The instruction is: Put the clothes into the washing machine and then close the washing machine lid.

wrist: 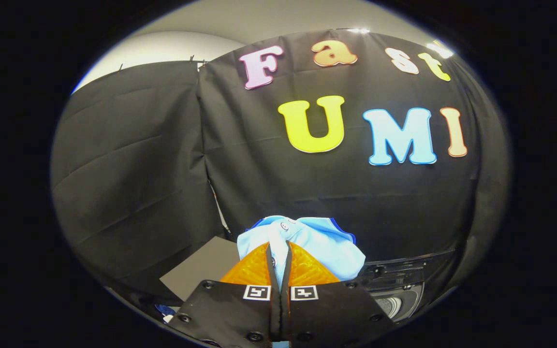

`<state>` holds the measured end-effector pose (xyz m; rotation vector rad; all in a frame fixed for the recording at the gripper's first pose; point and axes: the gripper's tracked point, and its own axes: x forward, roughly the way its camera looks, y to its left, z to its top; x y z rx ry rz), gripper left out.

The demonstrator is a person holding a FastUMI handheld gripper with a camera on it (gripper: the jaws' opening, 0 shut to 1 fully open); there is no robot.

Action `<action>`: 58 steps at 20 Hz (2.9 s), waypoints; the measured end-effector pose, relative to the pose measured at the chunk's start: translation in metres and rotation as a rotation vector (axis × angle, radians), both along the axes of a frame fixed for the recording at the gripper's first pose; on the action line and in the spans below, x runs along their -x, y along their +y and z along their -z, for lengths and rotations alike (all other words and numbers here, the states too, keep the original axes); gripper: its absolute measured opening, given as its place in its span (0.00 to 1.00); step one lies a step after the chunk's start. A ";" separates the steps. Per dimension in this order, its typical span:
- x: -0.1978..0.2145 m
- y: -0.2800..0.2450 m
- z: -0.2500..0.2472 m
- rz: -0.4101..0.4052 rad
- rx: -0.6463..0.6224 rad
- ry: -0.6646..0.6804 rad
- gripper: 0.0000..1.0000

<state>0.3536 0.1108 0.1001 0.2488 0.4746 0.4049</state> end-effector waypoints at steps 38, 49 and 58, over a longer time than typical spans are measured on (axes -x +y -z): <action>0.035 -0.193 0.140 0.291 0.074 0.218 0.01; 0.034 -0.197 0.246 0.295 0.160 0.350 0.01; 0.021 -0.200 0.312 0.340 0.162 0.421 0.01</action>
